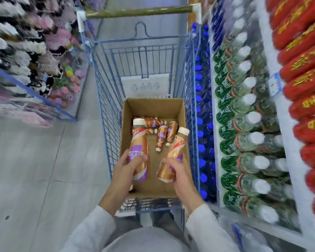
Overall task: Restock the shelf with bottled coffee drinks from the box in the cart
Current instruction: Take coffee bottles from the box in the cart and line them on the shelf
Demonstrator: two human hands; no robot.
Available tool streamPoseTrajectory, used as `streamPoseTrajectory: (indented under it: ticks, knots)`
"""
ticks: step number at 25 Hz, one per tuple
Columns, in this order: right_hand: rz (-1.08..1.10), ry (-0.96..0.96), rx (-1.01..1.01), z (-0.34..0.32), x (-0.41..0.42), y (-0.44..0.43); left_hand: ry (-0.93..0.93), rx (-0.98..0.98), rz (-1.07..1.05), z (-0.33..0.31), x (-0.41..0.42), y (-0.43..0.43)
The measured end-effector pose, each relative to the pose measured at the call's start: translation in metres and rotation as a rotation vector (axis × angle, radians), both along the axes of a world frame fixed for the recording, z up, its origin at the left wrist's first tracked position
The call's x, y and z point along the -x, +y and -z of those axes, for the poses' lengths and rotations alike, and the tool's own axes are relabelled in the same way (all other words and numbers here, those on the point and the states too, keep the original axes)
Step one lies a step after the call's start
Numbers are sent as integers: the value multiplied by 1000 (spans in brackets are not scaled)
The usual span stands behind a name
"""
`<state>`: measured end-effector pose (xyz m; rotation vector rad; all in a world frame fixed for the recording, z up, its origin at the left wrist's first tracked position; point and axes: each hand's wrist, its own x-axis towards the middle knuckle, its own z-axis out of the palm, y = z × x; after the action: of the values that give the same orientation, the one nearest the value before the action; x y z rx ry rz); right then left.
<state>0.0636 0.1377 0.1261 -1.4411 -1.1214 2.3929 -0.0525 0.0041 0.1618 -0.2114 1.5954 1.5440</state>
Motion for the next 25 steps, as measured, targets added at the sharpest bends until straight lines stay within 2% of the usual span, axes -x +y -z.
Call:
streamPoseTrajectory:
  ticks: [3, 8, 13, 20, 25]
  knots:
    - [-14, 51, -128, -24, -10, 5, 69, -93, 92, -30, -3, 4]
    - [180, 133, -238, -67, -33, -21, 159, -239, 274, -68, -9, 1]
    - [320, 56, -394, -118, -91, -71, 172, -313, 475, -91, -34, -3]
    - [643, 60, -532, -183, -203, -146, 72, -444, 857, -132, -142, -6]
    - [897, -70, -640, -210, -297, -192, 9, -517, 1131, -165, -243, -5]
